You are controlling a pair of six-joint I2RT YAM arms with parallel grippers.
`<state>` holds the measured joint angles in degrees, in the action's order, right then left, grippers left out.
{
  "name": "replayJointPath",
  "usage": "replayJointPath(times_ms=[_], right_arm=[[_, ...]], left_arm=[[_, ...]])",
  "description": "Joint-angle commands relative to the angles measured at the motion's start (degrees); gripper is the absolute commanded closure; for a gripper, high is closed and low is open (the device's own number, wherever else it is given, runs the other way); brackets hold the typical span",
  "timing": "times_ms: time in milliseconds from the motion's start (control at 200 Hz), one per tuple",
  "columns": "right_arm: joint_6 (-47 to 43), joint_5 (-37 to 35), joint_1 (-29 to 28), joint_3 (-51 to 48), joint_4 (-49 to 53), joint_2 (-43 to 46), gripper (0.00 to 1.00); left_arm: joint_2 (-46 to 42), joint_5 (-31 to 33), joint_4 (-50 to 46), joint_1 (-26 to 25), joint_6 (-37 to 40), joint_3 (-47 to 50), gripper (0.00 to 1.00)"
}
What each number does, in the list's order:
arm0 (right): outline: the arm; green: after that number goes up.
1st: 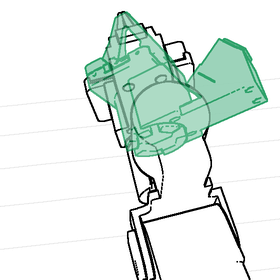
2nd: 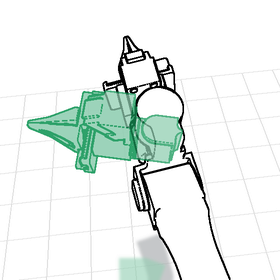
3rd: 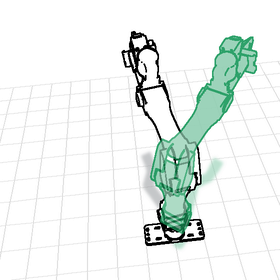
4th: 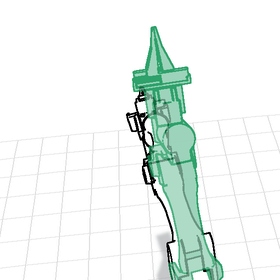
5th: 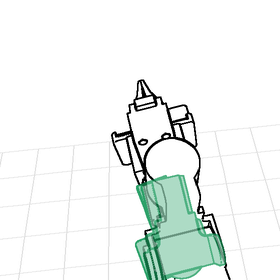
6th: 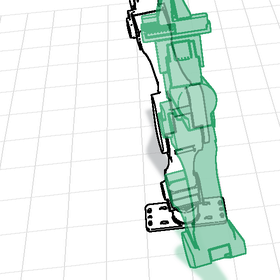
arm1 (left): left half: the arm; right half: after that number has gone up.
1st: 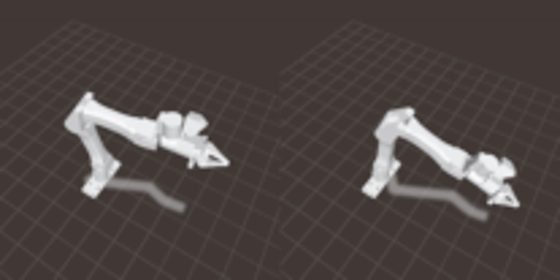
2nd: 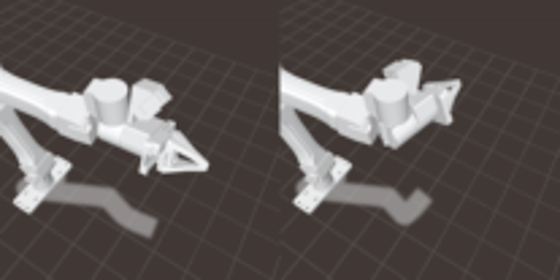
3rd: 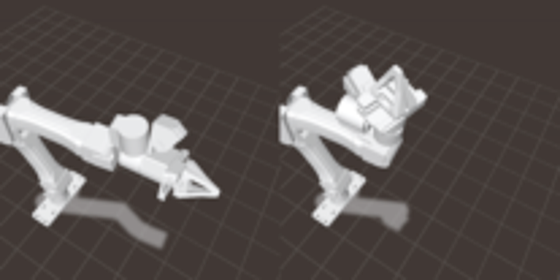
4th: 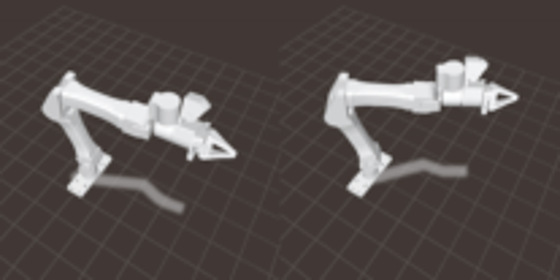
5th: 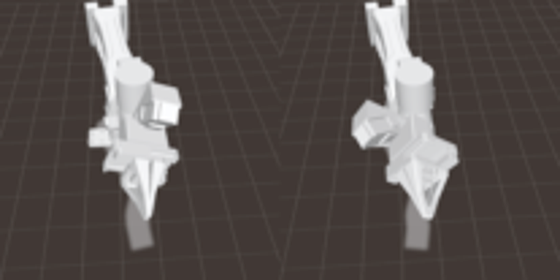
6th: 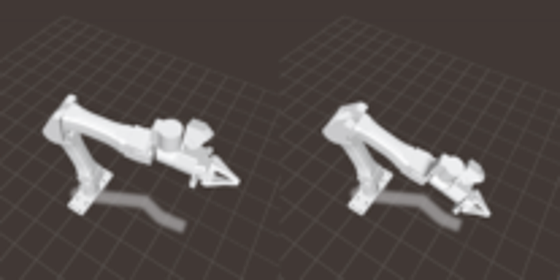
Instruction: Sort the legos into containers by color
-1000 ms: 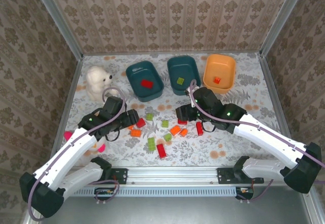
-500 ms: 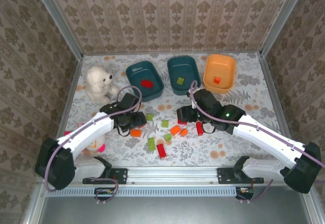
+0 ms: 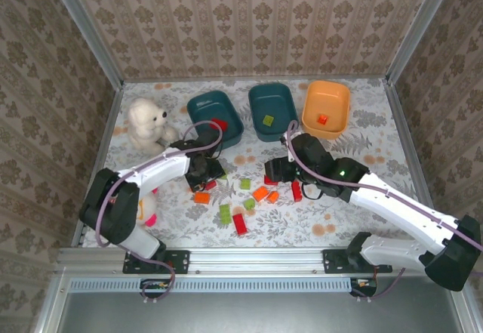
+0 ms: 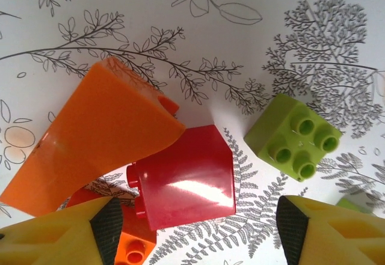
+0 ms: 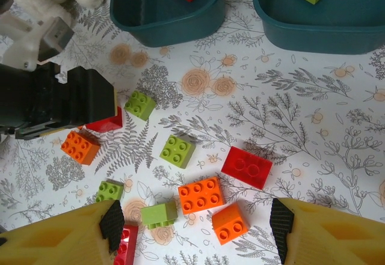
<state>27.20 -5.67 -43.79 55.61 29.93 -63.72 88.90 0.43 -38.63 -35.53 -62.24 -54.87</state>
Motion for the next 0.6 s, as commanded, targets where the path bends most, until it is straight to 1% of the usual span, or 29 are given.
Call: replayJointPath(times_ms=[0, 195, 440, 505, 595], right_arm=[[0.3, -1.2, 0.6, -0.8, 0.1, 1.5, 0.31], [0.5, -0.3, 0.8, -1.0, -0.9, 1.8, 0.31], [0.9, -0.2, 1.0, -1.0, -0.5, 1.8, 0.31], [1.0, -0.2, 1.1, -1.0, -0.5, 1.8, 0.31], [1.0, -0.2, 1.2, -0.9, -0.3, 1.8, 0.31]], left_arm=[[1.2, 0.6, -3.6, 0.3, -2.0, -2.2, 0.30], [3.7, 0.9, -3.1, 0.6, -1.8, -2.7, 0.31], [7.2, 1.6, -2.7, 0.6, -0.1, -4.1, 0.39], [7.9, 1.7, -2.5, 0.6, 0.3, -4.4, 0.43], [7.8, 1.8, -2.8, 0.5, 0.9, -4.7, 0.53]])
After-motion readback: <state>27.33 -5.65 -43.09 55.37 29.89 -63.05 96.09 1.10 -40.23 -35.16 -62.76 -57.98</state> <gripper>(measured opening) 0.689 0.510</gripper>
